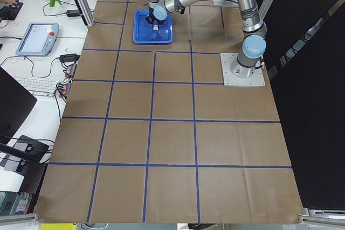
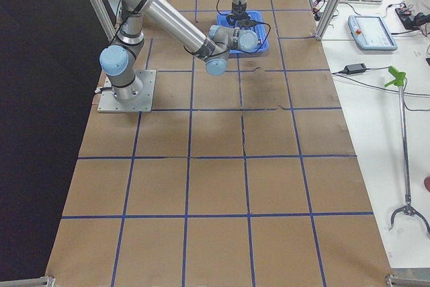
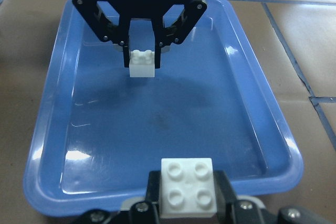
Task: Assemble white blocks and place on blue tray
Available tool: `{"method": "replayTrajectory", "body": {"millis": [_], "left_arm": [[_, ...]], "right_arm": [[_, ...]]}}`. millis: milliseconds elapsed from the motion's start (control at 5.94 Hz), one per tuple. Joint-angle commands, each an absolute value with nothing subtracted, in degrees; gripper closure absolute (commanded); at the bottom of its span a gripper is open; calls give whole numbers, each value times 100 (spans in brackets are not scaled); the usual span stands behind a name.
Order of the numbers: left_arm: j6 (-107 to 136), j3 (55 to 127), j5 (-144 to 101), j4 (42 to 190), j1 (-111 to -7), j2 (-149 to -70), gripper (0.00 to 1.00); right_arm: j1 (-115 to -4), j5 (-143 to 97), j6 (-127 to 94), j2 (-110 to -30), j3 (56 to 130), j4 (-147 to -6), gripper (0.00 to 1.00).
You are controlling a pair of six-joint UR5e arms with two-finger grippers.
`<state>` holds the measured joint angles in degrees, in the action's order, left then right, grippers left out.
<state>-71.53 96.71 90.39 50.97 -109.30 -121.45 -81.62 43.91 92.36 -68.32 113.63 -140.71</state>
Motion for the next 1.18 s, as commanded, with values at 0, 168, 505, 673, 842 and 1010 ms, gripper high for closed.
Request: {"method": "replayTrajectory", "body": {"millis": [0,168,505,673,842,1010], "left_arm": [[-6518,9729,9009,5106,-10934,-12146,71],[-6469,9729,8991,5115,-10934,-12138,64],[-6547,9721,9009,5107,-10934,-12085,1],[-6557,9712,9044,5159,-10934,-12007,0],[-6539,9695,9053,5185,-10934,-11858,0],[-6539,9599,9053,5655,-10855,-11543,0]], "right_arm": [[-8262,4412,8728,-6803,11461,-14616,70],[-8262,4403,8728,-6785,11470,-14616,70],[-8262,4421,8754,-6768,11478,-14616,70],[-8253,4438,8771,-6759,11479,-14625,70],[-8253,4430,8745,-6759,11479,-14616,70],[-8253,4412,8736,-6776,11539,-14625,70]]}}
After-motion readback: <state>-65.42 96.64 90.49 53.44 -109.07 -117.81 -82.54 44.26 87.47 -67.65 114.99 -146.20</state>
